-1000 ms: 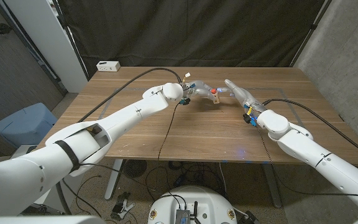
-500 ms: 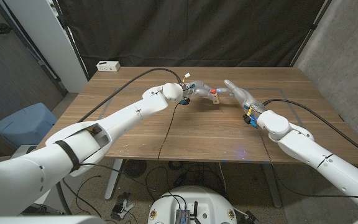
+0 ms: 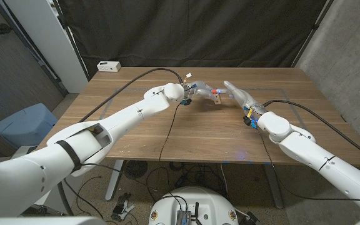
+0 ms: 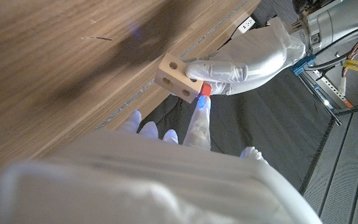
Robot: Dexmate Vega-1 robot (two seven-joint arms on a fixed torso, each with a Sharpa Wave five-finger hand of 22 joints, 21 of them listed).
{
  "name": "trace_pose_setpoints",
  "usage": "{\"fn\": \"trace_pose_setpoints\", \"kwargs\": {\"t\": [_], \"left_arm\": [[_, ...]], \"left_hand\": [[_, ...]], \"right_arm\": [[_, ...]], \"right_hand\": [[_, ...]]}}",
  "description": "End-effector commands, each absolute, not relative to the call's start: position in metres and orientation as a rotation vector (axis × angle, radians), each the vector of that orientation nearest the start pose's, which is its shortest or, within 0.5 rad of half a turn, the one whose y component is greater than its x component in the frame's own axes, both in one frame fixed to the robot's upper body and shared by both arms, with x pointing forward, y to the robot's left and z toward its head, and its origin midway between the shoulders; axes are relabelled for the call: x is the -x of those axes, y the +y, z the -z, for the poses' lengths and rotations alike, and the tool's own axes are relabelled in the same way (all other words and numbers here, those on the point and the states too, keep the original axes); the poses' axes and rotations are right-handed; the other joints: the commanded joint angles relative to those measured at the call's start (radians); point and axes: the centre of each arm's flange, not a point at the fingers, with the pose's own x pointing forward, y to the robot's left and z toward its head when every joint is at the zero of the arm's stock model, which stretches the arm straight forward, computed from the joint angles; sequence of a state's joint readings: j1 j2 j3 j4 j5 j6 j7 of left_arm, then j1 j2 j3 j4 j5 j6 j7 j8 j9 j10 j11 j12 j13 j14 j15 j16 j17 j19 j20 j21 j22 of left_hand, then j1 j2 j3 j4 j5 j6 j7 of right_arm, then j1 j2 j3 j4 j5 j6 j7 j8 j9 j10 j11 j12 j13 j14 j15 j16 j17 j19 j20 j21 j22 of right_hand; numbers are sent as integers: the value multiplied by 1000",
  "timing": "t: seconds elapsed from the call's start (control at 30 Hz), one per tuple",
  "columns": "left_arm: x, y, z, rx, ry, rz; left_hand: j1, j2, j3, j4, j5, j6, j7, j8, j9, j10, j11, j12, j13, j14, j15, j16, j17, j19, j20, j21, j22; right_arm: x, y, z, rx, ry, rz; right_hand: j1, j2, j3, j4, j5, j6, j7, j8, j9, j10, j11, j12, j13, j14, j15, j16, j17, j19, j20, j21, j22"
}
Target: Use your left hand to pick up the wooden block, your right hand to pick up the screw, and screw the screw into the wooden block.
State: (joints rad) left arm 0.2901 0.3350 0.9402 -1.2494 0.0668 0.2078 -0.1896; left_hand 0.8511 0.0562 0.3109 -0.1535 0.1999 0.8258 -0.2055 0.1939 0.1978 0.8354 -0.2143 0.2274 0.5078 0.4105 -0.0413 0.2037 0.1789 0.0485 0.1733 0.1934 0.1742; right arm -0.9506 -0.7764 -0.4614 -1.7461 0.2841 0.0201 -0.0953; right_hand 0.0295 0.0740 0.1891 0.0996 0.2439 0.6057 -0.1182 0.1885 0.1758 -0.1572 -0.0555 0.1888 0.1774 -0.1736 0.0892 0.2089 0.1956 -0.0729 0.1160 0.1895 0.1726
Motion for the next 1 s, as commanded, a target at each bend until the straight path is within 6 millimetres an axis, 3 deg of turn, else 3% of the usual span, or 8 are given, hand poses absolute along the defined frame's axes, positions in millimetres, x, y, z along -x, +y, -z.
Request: {"fn": "trace_pose_setpoints", "kwargs": {"t": [0.03, 0.73, 1.0], "left_arm": [[-678, 29, -65, -1047, -456, 480], [-680, 31, -64, -1041, -450, 480], [-680, 31, -64, -1044, -450, 482]], "left_hand": [[0, 7, 2, 4, 5, 29, 19, 9, 2, 4, -1, -1, 6, 8, -55, 3, 5, 0, 0, 3, 4], [0, 11, 5, 5, 5, 27, 20, 8, 2, 3, -1, -3, 8, 8, -53, 3, 6, 1, 5, 3, 4], [-1, 8, 4, 4, 5, 28, 21, 9, 2, 4, -1, -2, 9, 9, -54, 3, 5, 1, 3, 3, 4]], "right_arm": [[-585, -235, 28, 548, -558, -266], [-580, -228, 29, 544, -565, -280], [-577, -234, 25, 541, -577, -257]], "right_hand": [[11, 2, 5, 5, 7, 8, 2, 1, 4, 0, -3, 0, 2, -108, 2, -3, 3, 5, 4, 4, 0], [13, 3, 5, 5, 7, 12, 1, 2, 4, 4, -5, 1, 2, -106, 2, -3, 2, 7, 7, 4, 0], [13, 3, 5, 6, 8, 12, 1, 1, 4, 5, -5, 1, 2, -105, 2, -3, 2, 7, 8, 4, 0]]}}
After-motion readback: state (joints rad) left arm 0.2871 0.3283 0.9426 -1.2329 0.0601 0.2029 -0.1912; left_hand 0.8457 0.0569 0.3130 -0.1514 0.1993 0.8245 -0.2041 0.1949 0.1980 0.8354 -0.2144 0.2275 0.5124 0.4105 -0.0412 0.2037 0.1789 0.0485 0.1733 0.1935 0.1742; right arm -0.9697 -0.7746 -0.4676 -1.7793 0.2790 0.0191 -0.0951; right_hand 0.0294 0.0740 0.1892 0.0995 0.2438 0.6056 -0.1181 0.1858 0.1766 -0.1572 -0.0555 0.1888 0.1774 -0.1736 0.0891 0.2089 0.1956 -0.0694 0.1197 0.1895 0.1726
